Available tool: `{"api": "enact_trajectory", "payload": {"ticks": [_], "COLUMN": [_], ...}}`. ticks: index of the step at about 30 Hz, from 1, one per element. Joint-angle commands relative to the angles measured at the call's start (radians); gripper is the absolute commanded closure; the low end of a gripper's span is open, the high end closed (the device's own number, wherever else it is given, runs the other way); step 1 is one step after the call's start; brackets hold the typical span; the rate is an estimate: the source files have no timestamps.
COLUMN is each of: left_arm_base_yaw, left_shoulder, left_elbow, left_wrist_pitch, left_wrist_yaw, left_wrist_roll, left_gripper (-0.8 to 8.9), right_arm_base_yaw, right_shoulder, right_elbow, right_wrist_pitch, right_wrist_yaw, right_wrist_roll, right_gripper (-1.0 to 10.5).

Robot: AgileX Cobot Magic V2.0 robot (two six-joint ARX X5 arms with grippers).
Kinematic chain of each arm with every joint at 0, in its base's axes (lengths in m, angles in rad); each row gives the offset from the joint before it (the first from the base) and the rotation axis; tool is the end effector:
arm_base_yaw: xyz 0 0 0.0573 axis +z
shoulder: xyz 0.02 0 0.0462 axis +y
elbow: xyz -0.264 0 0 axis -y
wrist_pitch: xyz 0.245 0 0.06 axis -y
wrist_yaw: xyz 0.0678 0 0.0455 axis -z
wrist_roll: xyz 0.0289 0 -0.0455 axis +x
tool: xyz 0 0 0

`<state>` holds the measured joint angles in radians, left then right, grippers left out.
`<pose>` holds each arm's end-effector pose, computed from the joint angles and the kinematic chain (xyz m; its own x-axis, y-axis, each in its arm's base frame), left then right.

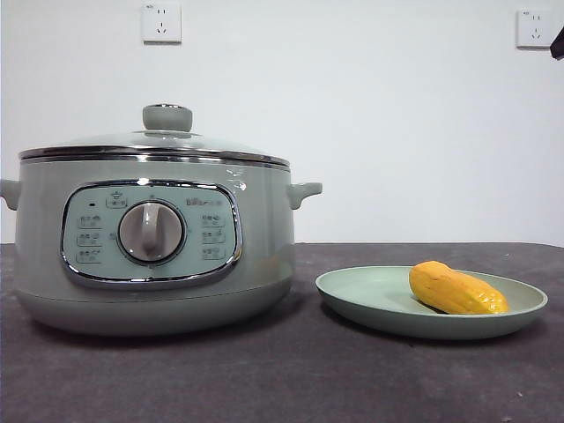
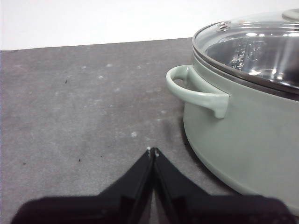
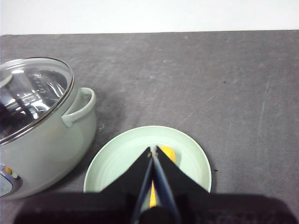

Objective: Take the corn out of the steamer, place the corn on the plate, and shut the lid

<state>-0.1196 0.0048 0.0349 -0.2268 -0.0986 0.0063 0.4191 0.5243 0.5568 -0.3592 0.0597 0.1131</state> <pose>0.0935 -0.0084 0.1532 0.9807 -0.0187 -0.1945 0.0241 0.9994 0.0254 0.1157 0.0497 0.2726 0.8879 0.3302 -0.3203 -0.3192 0.9436 0.0879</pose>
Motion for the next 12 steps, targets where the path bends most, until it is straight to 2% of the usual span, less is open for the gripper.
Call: {"api": "enact_trajectory", "payload": {"ticks": [1,12], "left_arm_base_yaw": [0.004,0.004], "left_shoulder": [-0.003,-0.003], "left_elbow": [-0.014,-0.014], "left_wrist_pitch": [0.004,0.004], "left_wrist_yaw": [-0.003,-0.003], "left_wrist_roll": [-0.01,-0.01], "left_gripper": [8.17,8.17], "right_arm_base_yaw": [0.001,0.0], "right_shoulder": [-0.001,-0.021], "right_elbow": [-0.002,-0.002], "right_wrist_pitch": [0.005,-0.016], "right_wrist_yaw": [-0.001,0.009], "right_wrist_roll": [0.01,-0.003], "right_gripper": [9.4,9.4]}}
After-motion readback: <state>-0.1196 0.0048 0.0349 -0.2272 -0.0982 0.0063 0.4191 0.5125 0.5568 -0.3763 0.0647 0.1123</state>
